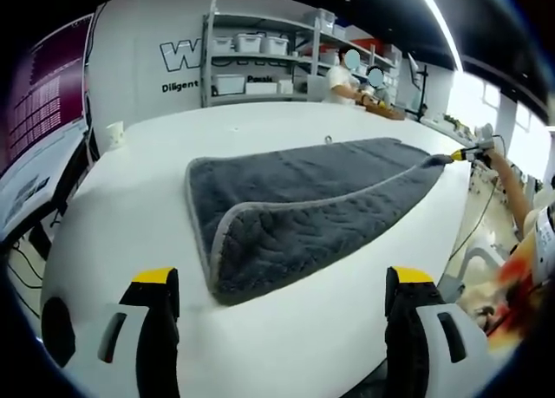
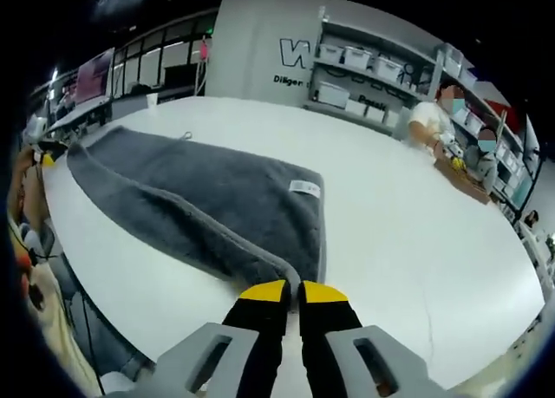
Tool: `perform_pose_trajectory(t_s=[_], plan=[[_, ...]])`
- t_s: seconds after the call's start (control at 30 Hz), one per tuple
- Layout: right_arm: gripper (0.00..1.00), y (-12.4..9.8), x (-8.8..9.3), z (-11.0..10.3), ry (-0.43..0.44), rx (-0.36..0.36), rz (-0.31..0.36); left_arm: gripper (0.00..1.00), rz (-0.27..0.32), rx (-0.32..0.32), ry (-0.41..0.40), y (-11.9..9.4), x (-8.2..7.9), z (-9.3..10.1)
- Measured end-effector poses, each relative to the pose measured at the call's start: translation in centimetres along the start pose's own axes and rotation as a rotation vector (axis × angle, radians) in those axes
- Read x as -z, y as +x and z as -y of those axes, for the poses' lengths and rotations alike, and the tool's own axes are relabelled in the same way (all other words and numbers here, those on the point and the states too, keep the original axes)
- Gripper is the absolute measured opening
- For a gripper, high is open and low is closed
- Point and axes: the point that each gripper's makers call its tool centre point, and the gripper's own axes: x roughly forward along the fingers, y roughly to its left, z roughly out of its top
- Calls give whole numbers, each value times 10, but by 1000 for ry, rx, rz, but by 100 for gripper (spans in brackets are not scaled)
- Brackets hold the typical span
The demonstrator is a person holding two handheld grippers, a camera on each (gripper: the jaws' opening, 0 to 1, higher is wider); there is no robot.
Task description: Open the folded towel by lifting each exposed corner and separating the folded layers until the towel lies flat within the target outline without major curled edges
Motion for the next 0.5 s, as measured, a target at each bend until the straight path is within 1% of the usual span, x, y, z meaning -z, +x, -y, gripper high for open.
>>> perform_pose_trajectory(t_s=[0.13,0.23,0.5], plan=[[0,2,16,-1,14,-9,-28,97,-3,4,4,1,-1,2],[0,5,29,-5,8,-23,-72,97,-3,4,6,1,-1,3],[0,9,31,-9,-16,-26,-100,97,-2,0,5,-1,-1,1]])
